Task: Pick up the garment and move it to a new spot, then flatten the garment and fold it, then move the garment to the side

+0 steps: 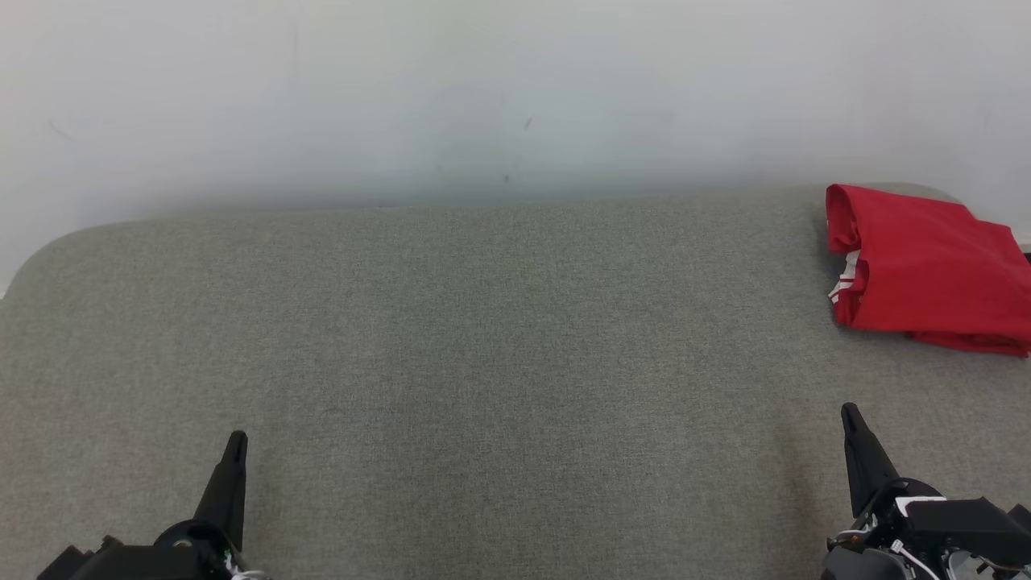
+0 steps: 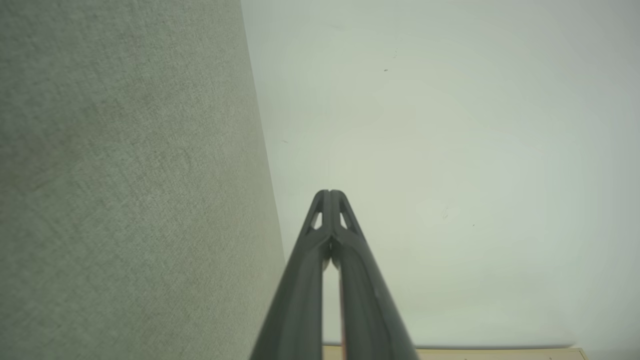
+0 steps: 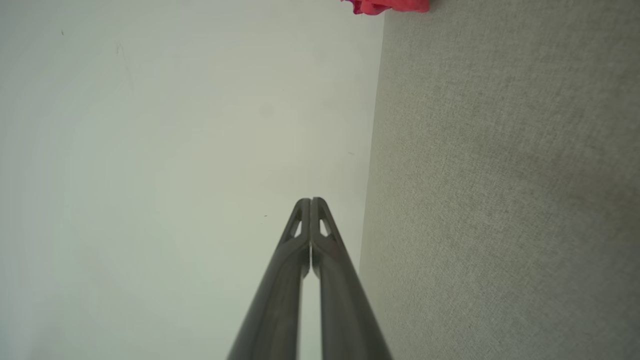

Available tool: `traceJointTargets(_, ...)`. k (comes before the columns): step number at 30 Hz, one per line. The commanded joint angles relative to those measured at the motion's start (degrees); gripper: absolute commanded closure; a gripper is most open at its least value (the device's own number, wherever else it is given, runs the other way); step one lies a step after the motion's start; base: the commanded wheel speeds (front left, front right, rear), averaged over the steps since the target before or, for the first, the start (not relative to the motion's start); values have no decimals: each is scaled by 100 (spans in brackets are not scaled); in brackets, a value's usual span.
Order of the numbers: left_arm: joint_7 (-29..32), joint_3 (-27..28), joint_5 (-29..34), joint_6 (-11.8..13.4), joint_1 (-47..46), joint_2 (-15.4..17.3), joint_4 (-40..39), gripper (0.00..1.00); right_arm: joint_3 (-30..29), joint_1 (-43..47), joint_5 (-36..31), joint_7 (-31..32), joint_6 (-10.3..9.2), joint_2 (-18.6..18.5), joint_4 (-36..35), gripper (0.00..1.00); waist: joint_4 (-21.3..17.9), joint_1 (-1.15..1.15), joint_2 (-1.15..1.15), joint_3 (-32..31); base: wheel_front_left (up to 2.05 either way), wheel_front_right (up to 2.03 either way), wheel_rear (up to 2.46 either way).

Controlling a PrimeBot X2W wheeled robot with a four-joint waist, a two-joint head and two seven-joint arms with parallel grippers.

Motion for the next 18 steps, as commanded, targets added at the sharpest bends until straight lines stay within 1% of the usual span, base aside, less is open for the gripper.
traceJointTargets(1,16,16,-24,2,-62,-5,8,100,-16,-39,-20,28,-12,12,0,100,0,0,0,0,0,0,0)
traceJointTargets(18,16,15,-25,2,-62,-5,8,100,-24,-40,-31,30,-12,19,2,100,0,0,0,0,0,0,0)
